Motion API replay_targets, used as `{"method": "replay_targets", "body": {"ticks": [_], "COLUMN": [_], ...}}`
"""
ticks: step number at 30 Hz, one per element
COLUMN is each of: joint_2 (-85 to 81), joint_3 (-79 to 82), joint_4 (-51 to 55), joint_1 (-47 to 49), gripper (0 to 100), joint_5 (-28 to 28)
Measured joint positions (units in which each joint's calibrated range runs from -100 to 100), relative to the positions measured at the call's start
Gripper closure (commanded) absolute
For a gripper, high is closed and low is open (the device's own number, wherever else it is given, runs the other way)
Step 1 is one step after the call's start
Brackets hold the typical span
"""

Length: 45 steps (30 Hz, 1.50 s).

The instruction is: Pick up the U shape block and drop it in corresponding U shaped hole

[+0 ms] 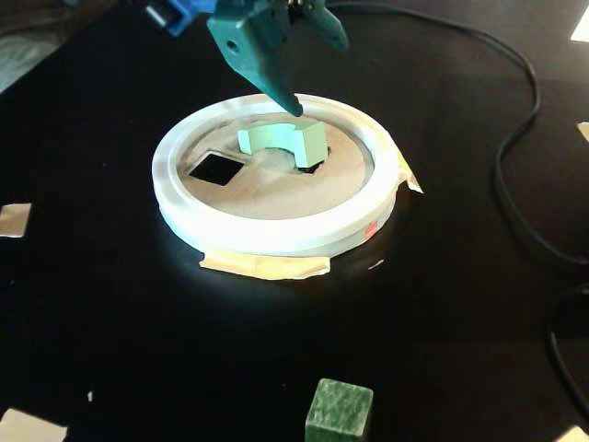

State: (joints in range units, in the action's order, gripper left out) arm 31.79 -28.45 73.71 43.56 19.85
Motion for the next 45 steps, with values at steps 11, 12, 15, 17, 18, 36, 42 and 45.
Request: {"method": "replay_targets", "body": {"ticks": [11,12,15,17,18,36,42,45], "joint_2": [2.94,3.48,3.66,3.92,4.01,7.22,7.22,7.22], "joint_3": [-0.20,-0.20,-0.20,-0.20,-0.20,-0.20,-0.20,-0.20], "joint_4": [0.00,0.00,0.00,0.00,0.00,0.00,-4.27,-4.46], "joint_1": [-1.20,-1.90,-3.10,-3.40,-3.30,1.30,2.80,3.00], "gripper": [14,14,14,14,14,14,14,14], "joint_5": [-0.10,-0.10,-0.10,-0.10,-0.10,-2.00,-2.34,-2.93]}}
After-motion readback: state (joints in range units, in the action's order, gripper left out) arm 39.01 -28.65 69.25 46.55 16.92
